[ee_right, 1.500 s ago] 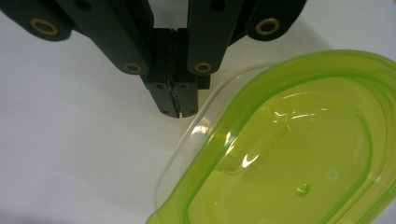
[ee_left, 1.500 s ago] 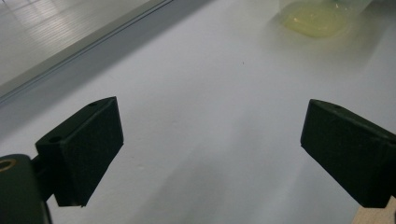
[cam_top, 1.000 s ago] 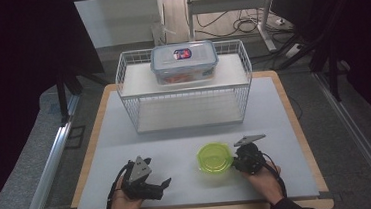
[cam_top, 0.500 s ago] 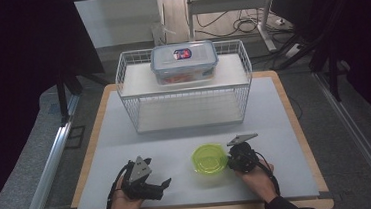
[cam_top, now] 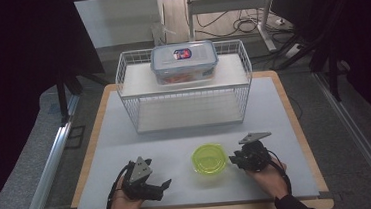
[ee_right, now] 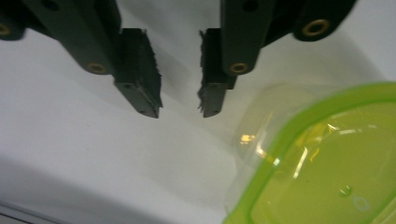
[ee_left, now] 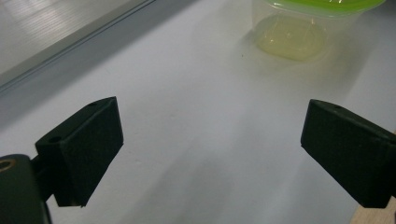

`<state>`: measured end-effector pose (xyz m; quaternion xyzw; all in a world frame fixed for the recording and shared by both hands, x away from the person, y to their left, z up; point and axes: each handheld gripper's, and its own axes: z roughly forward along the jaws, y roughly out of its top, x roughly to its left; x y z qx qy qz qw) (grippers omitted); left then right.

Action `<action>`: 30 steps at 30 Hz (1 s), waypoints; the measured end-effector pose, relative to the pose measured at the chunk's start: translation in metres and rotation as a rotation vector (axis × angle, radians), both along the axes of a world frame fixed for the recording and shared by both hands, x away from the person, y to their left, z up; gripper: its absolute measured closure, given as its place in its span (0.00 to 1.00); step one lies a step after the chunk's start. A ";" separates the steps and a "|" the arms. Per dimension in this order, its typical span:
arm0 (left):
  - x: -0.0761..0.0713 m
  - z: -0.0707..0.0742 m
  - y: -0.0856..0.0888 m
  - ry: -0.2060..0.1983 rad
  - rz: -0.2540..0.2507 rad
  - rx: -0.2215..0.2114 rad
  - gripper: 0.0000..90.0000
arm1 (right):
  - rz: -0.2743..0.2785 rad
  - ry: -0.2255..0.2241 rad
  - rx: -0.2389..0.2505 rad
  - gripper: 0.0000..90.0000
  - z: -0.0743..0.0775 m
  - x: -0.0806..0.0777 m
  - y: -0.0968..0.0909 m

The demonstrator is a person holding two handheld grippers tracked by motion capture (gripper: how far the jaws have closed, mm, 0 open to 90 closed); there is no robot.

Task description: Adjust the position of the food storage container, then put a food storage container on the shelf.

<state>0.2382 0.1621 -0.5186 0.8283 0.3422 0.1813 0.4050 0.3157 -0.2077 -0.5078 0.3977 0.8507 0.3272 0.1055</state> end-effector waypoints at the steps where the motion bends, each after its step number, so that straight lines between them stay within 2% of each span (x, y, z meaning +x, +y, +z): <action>1: 0.000 0.000 0.000 0.002 -0.002 0.005 0.06 | -0.001 -0.001 -0.002 0.66 0.000 0.000 -0.003; 7: 0.001 -0.002 0.000 0.010 -0.002 0.014 0.06 | -0.015 -0.005 0.012 0.49 0.002 -0.001 -0.018; 14: 0.001 -0.003 0.000 0.015 -0.005 0.022 0.06 | -0.023 -0.029 0.026 0.35 0.005 -0.001 -0.027; 15: 0.001 -0.003 0.000 0.017 -0.005 0.023 0.06 | -0.027 -0.039 0.033 0.34 0.005 -0.001 -0.027; 18: 0.001 -0.003 -0.001 0.017 -0.006 0.026 0.06 | -0.043 -0.028 0.053 0.33 0.005 -0.001 -0.028; 25: 0.001 -0.003 0.000 0.017 -0.006 0.027 0.06 | -0.062 -0.014 0.041 0.33 0.009 -0.003 -0.026; 27: 0.001 -0.003 0.000 0.017 -0.005 0.024 0.06 | -0.084 -0.006 0.062 0.32 0.011 -0.003 -0.026; 30: 0.001 -0.002 -0.001 0.014 -0.008 0.026 0.06 | -0.079 -0.003 0.089 0.31 0.014 -0.005 -0.026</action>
